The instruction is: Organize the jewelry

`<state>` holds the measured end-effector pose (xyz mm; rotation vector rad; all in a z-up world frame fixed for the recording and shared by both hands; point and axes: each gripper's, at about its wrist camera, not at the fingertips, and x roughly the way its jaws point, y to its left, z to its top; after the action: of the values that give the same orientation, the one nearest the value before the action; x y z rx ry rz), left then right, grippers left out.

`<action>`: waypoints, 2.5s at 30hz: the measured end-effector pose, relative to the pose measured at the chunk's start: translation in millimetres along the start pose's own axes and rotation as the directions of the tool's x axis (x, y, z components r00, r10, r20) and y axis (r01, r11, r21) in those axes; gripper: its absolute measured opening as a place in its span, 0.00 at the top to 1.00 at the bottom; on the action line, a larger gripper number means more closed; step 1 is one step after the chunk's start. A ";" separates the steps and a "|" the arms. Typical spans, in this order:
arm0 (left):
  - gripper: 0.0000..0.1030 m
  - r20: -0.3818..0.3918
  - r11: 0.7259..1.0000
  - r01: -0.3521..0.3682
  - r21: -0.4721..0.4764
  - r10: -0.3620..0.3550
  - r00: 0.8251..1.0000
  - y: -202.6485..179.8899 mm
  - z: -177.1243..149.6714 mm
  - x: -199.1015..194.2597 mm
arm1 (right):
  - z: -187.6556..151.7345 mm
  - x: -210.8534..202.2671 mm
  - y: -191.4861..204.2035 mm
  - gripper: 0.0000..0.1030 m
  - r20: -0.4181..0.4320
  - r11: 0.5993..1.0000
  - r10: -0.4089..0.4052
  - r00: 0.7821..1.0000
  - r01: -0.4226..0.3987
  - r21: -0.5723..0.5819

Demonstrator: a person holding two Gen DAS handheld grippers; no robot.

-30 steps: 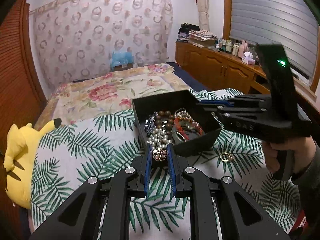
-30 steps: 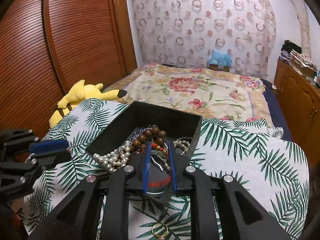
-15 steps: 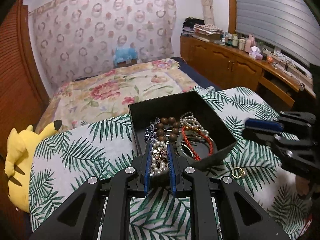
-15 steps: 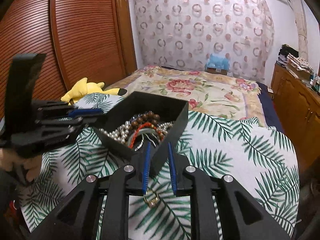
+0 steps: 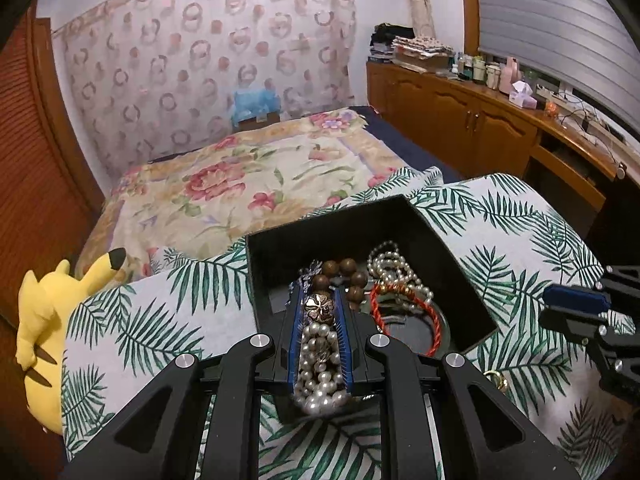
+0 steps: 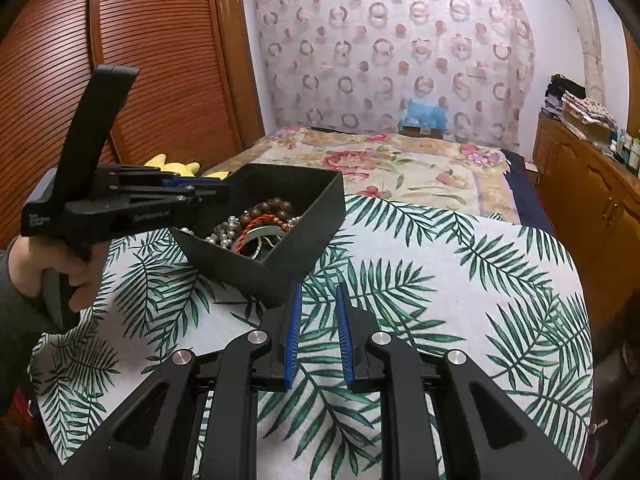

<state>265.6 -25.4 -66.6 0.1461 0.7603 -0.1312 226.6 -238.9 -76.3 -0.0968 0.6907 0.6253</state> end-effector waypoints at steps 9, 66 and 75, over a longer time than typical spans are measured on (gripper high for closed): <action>0.60 0.003 1.000 -0.001 -0.020 0.001 1.000 3.3 3.4 -1.2 | -6.3 -1.3 2.4 0.81 -0.002 1.000 0.000 1.000 0.000 -0.004; 0.36 -0.110 0.969 0.194 0.156 -0.178 0.978 -67.9 -114.2 -43.9 | -39.8 4.4 38.6 0.80 -0.170 0.989 0.007 0.985 -0.033 -0.147; 0.69 -0.107 0.967 0.219 0.132 -0.206 0.973 -66.1 -105.0 -36.5 | -45.7 -2.5 33.4 0.80 -0.167 0.991 0.006 0.986 -0.028 -0.131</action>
<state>157.1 -69.1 -121.9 0.2080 0.8585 -0.3858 180.3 -226.0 -106.2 -0.2695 0.8117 0.6850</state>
